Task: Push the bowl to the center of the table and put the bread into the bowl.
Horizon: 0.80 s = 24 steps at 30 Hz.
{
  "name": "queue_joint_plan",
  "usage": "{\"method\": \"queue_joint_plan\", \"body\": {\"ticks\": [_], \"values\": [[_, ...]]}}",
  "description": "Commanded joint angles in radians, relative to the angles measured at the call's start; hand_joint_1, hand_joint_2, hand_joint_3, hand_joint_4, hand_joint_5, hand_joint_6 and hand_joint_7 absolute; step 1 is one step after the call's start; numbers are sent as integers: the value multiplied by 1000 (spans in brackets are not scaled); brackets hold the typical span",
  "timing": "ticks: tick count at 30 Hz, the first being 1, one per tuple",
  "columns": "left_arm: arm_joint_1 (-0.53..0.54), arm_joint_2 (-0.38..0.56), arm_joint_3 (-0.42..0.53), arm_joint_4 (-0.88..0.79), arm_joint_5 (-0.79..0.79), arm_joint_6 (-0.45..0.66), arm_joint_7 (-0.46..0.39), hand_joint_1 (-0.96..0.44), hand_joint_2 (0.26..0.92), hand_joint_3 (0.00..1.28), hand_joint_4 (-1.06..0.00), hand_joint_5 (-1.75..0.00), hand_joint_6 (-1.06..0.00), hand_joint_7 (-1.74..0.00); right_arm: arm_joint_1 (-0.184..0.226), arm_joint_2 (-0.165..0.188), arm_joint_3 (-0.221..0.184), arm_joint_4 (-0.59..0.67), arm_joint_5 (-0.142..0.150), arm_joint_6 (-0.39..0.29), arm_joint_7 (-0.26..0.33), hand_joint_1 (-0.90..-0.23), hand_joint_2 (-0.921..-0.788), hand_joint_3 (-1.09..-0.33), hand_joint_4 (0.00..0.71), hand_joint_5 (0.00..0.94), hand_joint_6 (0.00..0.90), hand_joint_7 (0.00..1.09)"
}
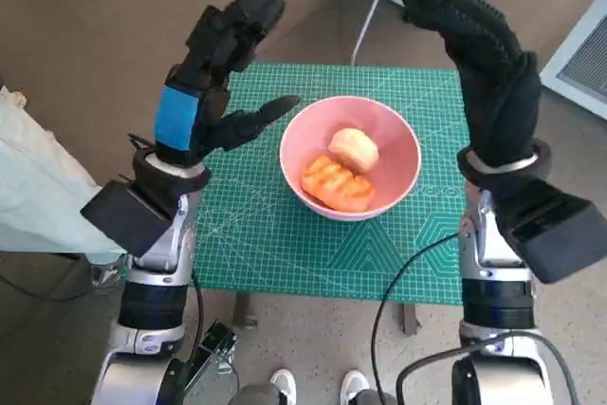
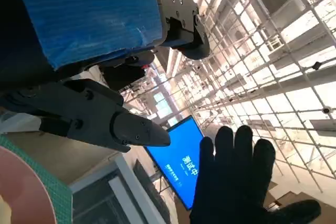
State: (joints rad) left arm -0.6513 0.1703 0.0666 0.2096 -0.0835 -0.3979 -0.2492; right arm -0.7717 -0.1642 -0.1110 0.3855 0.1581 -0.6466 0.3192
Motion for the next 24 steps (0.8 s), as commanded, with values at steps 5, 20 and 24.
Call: {"method": "queue_joint_plan", "body": {"ticks": [5,20,24], "values": [[17,6,2,-58,-12,6,1,-346,921,113,-334,-19,-132,-587,4,3,6,22,7,-3,5,-684,-921,-751,193,86,-1,680],[30,3,-9,-101,-30,26,-20,-345,921,112,-334,-16,-126,-567,25,6,21,-18,28,8,26,-688,-921,-751,201,78,-1,658],[34,5,-15,-112,-22,27,-19,-350,921,111,-335,-16,-128,-564,29,6,23,-22,35,11,35,-687,-921,-750,202,77,-1,657]]}}
